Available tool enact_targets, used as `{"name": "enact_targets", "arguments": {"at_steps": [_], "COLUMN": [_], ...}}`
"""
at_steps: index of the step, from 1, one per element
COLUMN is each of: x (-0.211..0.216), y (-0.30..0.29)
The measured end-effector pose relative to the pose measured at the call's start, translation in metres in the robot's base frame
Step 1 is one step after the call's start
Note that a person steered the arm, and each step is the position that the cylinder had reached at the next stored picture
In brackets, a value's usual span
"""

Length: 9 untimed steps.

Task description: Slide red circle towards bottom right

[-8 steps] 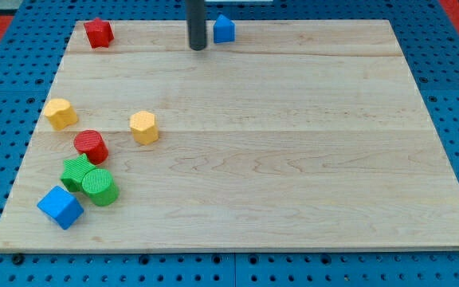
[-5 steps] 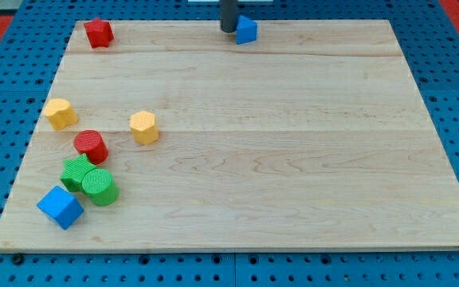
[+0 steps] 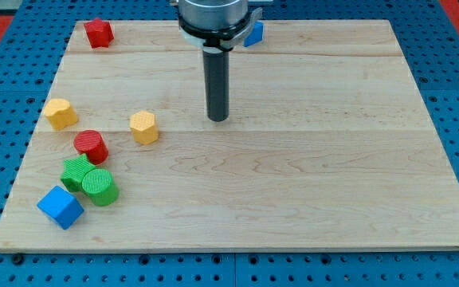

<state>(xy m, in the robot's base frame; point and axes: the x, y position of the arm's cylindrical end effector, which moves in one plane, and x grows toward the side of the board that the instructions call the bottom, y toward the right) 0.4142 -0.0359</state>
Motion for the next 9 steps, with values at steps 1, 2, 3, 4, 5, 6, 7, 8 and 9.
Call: {"name": "enact_targets", "arguments": {"at_steps": [1,2,3,4,5,6,7,8,9], "x": [-0.028,-0.050,-0.010,0.008,0.032,0.051,0.051,0.059,0.069], "y": [-0.074,-0.134,-0.162,-0.182,-0.196,-0.209,-0.137,-0.112,-0.159]}}
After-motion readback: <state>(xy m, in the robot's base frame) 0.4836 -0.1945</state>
